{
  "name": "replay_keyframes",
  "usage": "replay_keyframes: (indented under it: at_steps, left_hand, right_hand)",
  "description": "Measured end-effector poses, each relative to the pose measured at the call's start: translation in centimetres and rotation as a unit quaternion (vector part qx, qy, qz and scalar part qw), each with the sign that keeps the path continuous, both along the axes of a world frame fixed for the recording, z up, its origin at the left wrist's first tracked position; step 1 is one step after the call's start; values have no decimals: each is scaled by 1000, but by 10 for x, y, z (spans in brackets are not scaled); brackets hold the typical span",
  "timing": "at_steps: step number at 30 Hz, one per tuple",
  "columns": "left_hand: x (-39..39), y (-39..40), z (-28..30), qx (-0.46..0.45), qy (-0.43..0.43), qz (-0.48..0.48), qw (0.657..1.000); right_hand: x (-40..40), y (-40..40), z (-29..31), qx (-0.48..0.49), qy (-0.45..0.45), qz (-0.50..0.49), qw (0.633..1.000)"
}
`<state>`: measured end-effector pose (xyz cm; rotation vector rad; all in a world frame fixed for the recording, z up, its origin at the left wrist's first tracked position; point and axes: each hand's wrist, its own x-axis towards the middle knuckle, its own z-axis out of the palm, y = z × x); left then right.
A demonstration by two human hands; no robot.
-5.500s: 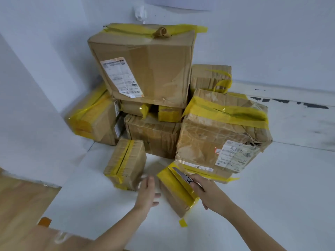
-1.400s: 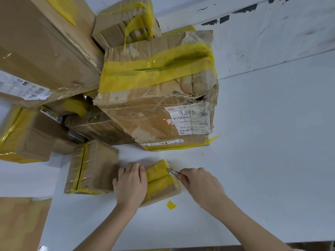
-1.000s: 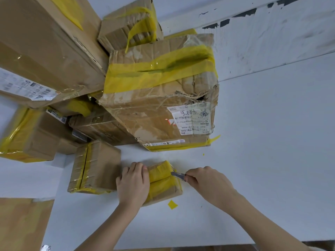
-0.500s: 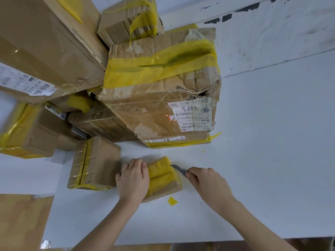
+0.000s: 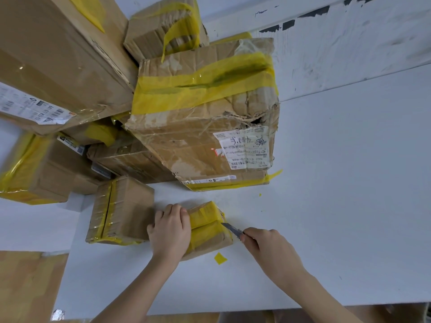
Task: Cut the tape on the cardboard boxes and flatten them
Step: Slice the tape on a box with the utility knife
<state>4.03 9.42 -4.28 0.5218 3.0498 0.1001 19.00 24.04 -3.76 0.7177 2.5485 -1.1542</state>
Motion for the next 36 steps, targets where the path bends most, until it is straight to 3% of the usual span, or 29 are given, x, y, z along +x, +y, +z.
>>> replay_keyframes:
  at_steps: [16, 19, 22, 25, 28, 30, 32, 36]
  left_hand:
    - [-1, -1, 0, 26, -15, 6, 1000]
    - [-3, -15, -3, 146, -41, 45, 987]
    - [6, -25, -1, 315, -82, 72, 943]
    - [15, -18, 2, 392, -108, 136, 904]
    - [18, -15, 5, 347, -127, 172, 913]
    - [23, -18, 7, 215, -120, 118, 962]
    - [26, -22, 13, 123, -92, 37, 987]
    - [21, -21, 18, 103, -111, -27, 988]
  right_hand:
    - [19, 7, 6, 3, 0, 14, 1000]
    - [24, 12, 8, -51, 38, -49, 997]
    - [21, 17, 13, -141, 68, -108, 982]
    - [8, 14, 17, -190, 84, -128, 970]
    - [-4, 5, 10, -178, 71, -128, 973]
    - [-6, 3, -3, -108, 48, -121, 986]
    - [-4, 5, -19, -10, 9, -108, 994]
    - [-3, 13, -38, 150, -67, -52, 985]
